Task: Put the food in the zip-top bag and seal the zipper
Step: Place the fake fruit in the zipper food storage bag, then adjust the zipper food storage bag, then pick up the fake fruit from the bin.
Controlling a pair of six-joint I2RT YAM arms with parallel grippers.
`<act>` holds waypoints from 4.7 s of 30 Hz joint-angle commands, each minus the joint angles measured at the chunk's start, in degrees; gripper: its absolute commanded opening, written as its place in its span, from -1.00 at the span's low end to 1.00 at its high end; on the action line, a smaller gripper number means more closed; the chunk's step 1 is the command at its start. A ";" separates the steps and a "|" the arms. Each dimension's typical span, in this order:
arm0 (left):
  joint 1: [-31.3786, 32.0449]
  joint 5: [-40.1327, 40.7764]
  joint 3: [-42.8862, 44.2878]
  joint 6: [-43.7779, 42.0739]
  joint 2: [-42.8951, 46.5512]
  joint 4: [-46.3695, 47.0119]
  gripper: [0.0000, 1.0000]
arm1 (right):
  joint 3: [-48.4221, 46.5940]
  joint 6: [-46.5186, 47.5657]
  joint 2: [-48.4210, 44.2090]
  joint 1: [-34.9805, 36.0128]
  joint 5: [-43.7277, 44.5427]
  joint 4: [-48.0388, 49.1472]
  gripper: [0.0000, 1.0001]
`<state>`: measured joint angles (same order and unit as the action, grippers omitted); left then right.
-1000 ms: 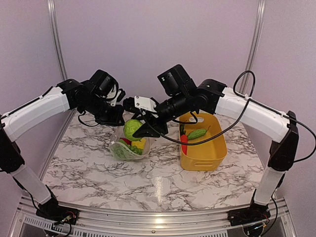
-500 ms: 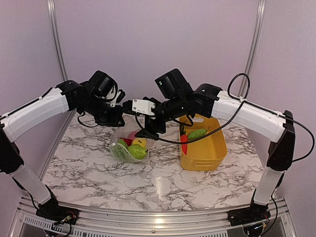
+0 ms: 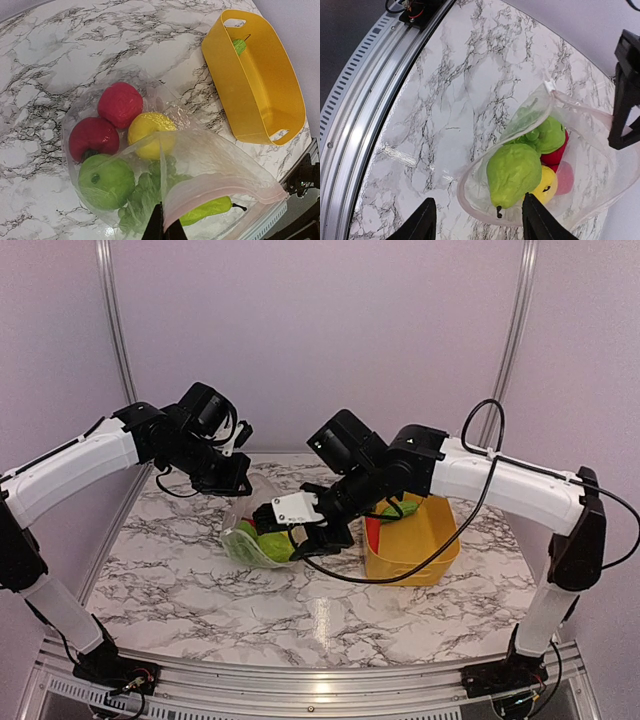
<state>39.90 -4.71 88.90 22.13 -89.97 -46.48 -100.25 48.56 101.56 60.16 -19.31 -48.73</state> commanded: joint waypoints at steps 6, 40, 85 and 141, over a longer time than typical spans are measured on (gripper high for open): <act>-0.65 -0.65 -0.56 0.41 1.91 1.49 -1.00 | 5.61 2.57 0.70 4.77 12.15 0.79 0.07; -1.75 2.74 3.30 -3.33 2.53 -2.20 -1.00 | -8.39 3.07 5.16 5.76 22.48 1.77 -0.97; -1.76 11.78 8.23 -5.96 2.23 -6.40 -1.00 | -11.77 -3.97 2.07 -3.29 11.56 4.77 -0.39; -1.84 9.91 0.43 -4.81 6.37 -4.01 -1.00 | 10.02 23.44 16.16 -38.56 17.76 12.23 0.10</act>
<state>38.35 5.41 90.43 17.10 -85.67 -51.22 -88.27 70.70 116.20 21.91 -1.98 -35.24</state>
